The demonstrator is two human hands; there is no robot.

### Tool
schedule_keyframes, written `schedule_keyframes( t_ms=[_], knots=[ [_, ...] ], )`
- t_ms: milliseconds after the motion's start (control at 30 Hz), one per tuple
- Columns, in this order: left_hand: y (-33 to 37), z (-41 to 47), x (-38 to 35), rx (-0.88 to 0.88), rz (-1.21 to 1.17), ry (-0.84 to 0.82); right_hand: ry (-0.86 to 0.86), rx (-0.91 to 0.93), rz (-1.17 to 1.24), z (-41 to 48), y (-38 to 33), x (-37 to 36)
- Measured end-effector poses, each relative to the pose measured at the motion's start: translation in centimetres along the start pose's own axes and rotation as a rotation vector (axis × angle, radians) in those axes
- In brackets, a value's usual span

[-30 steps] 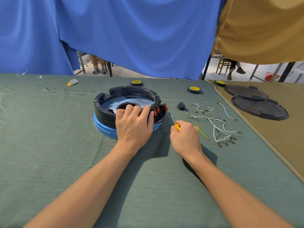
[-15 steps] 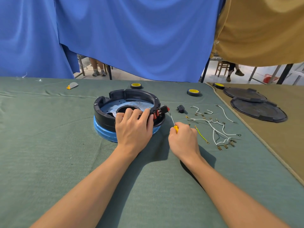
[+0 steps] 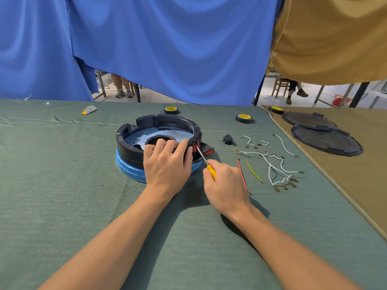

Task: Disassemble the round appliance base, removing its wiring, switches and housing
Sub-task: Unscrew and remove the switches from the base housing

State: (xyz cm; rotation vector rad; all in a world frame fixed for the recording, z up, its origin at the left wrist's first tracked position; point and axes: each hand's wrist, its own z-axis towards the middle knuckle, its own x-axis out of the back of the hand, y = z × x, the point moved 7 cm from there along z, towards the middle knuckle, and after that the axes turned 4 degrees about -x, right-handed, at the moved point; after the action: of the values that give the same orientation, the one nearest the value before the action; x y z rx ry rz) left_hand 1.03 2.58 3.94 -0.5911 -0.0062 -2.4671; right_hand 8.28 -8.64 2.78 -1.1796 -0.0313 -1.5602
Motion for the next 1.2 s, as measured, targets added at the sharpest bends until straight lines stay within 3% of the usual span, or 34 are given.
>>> schedule_keyframes(
  t_ms=[133,367,700,867,1067,1200],
  knots=[
    [-0.2,0.1,-0.1,0.006,-0.01,0.006,-0.029,-0.003,-0.059,-1.0,-0.1,-0.1],
    [-0.5,0.1,-0.2,0.026,-0.049,0.009,-0.004,-0.314,-0.054,0.3,3.3,1.0],
    [-2.0,0.3,-0.1,0.0,-0.176,-0.02,0.067,-0.32,0.027,1.0,4.4,2.3],
    [-3.9,-0.1,-0.1,-0.033,-0.28,-0.028,-0.113,-0.325,0.035,3.2,5.9,1.0],
    [-4.7,-0.5,0.0,-0.025,-0.292,-0.039,-0.277,-0.151,-0.084,6.3,4.8,-0.9],
    [-4.8,-0.6,0.1,-0.025,-0.289,-0.04,-0.413,-0.183,-0.118,7.5,5.5,-2.5]
  ],
)
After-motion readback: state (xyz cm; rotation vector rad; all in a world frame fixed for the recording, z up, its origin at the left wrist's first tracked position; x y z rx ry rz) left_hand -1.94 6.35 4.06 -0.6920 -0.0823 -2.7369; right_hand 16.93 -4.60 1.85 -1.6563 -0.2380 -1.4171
